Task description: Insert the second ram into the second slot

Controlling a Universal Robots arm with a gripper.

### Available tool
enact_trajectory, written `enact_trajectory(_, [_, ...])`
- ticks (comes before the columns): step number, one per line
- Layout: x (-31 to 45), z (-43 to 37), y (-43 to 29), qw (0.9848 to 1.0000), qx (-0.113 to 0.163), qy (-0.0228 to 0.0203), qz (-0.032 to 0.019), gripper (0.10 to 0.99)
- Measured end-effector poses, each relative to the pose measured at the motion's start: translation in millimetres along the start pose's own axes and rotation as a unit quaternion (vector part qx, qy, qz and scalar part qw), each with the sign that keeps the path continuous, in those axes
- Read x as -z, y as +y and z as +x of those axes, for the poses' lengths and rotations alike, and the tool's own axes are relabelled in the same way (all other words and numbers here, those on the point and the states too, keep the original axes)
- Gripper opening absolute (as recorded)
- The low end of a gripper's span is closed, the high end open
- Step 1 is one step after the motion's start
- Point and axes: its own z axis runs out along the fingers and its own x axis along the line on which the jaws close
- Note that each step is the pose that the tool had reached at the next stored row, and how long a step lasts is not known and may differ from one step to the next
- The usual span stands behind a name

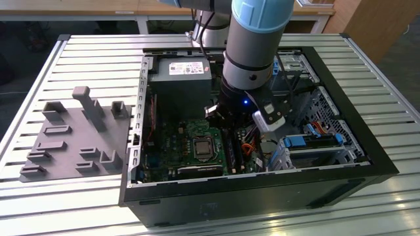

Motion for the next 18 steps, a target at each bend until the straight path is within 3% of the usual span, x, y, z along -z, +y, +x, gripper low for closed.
enact_trajectory(18, [-3.8,-0.6,0.0,1.0000,-0.004,0.0017,-0.0001,0.114])
